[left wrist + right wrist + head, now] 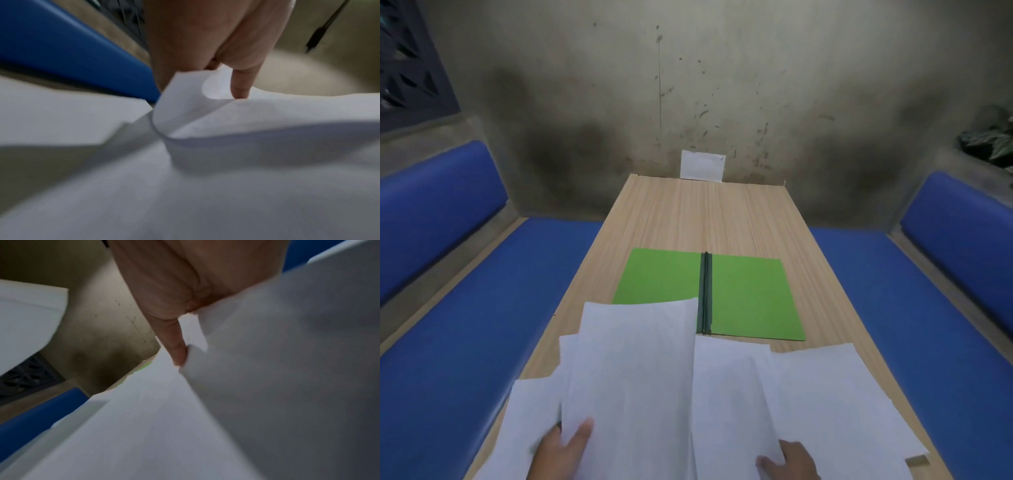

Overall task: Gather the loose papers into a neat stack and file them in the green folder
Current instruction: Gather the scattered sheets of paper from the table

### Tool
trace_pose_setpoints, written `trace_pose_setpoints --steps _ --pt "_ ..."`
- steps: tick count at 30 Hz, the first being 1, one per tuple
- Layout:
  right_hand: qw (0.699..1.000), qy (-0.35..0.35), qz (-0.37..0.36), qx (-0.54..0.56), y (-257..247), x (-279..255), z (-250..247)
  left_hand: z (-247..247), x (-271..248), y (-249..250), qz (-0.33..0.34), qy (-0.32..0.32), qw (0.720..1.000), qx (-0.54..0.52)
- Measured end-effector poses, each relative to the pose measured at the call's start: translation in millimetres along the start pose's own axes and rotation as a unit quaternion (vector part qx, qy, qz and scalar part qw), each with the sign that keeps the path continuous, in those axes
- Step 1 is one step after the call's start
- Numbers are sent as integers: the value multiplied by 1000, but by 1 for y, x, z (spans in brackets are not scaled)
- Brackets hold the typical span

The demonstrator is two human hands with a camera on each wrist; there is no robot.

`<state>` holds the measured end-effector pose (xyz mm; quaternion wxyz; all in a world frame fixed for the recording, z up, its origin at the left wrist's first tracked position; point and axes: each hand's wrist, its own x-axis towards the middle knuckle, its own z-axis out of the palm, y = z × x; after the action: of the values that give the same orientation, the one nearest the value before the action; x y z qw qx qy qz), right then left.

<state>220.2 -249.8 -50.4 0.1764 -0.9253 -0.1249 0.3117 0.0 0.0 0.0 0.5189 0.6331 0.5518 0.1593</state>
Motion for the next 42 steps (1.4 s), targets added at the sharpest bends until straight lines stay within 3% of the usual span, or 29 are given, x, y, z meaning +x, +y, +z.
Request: trace_pose_setpoints --steps 2,6,11,14,15,17,19,21,24,27,30,35,38,42 --pt "998 64 16 14 3 -7 -8 22 -5 -1 -15 -46 998 29" --pt "995 73 58 -18 14 -2 -17 61 2 -8 -43 -135 989 40" --pt "998 32 57 -7 9 -4 -11 94 4 -8 -7 -232 972 44" --pt "992 -1 -5 125 2 -14 -7 102 0 -5 -1 -255 965 60" --pt "990 4 15 143 5 -15 -9 103 -1 -5 2 -259 964 68" --pt "990 112 12 87 25 -6 -12 104 -1 -6 11 -263 961 88" --pt "980 126 66 137 34 -7 -27 102 -1 -7 15 -255 962 100" --pt "968 131 189 99 44 -1 -41 98 0 -9 10 -250 963 102" --pt "956 131 231 125 49 -1 -51 99 1 -12 11 -248 963 108" --pt "959 113 193 175 47 1 -42 102 -1 -11 6 -244 964 108" --pt "974 74 148 156 42 1 -33 104 -3 -11 -13 -203 977 59" --pt "967 163 65 186 42 -11 -55 97 1 -13 -28 -195 980 6" --pt "942 237 49 232 41 -26 -90 84 5 -10 -41 -231 972 -3" --pt "871 383 49 303 39 -48 -141 67 11 -7 -47 -207 977 -14"
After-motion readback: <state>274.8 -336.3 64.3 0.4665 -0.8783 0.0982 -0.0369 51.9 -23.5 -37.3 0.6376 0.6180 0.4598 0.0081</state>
